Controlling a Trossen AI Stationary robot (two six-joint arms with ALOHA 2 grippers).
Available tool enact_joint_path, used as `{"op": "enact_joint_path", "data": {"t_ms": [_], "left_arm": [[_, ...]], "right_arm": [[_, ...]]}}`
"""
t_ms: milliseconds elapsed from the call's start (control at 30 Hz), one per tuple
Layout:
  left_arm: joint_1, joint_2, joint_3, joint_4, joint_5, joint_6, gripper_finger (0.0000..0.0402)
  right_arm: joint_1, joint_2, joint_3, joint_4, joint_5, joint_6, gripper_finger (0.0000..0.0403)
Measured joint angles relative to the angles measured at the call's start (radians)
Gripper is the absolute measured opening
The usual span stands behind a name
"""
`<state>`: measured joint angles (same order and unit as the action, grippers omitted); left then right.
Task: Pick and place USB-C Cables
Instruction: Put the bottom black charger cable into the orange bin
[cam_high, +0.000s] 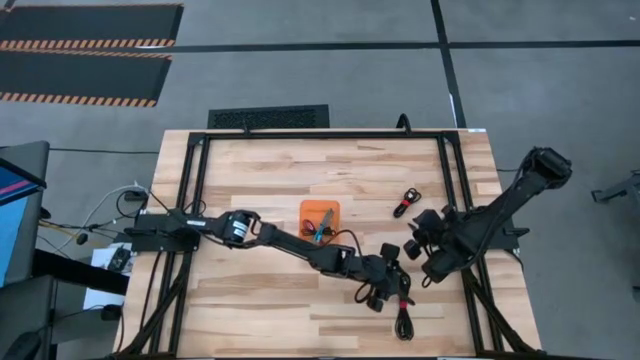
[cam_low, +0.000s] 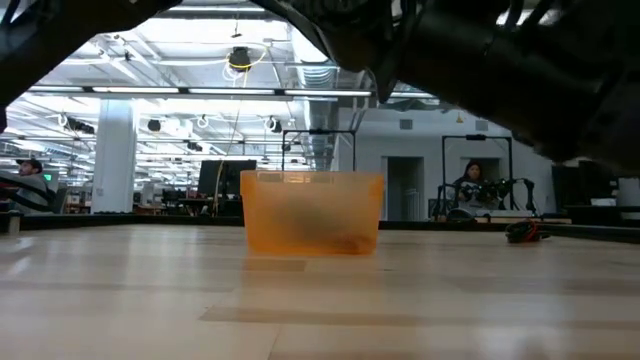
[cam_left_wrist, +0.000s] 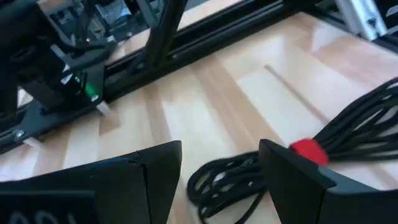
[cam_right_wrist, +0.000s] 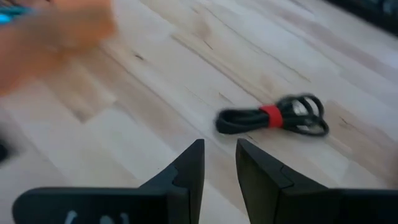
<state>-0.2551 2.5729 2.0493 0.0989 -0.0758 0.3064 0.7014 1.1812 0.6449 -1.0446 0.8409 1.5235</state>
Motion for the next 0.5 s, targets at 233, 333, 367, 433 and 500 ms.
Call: {"op": "enact_joint_path", "data": {"t_ms": [233,333,367,433,500], "left_arm": [[0.023,0.000,-0.038,0.022,0.062,-0.026,0.0206],[0.020,0.000,-0.038,0.012,0.077,-0.026,0.0206],[0.020,0.000,-0.038,0.010,0.077,-0.022,0.0206],[0.019,0.000,-0.038,0.012,0.076,-0.016,0.0206],[0.020,0.000,-0.038,0.001,0.069,-0.015,0.0206]], "right_arm": [[0.076,0.000,0.050,0.001,0.088,-0.017,0.0116],[0.095,0.000,0.055,0.004,0.101,-0.017,0.0116],[0.099,0.000,0.055,0.008,0.103,-0.016,0.0116],[0.102,0.000,0.055,0.009,0.104,-0.016,0.0116],[0.102,0.000,0.055,0.012,0.105,-0.014,0.0116]]}}
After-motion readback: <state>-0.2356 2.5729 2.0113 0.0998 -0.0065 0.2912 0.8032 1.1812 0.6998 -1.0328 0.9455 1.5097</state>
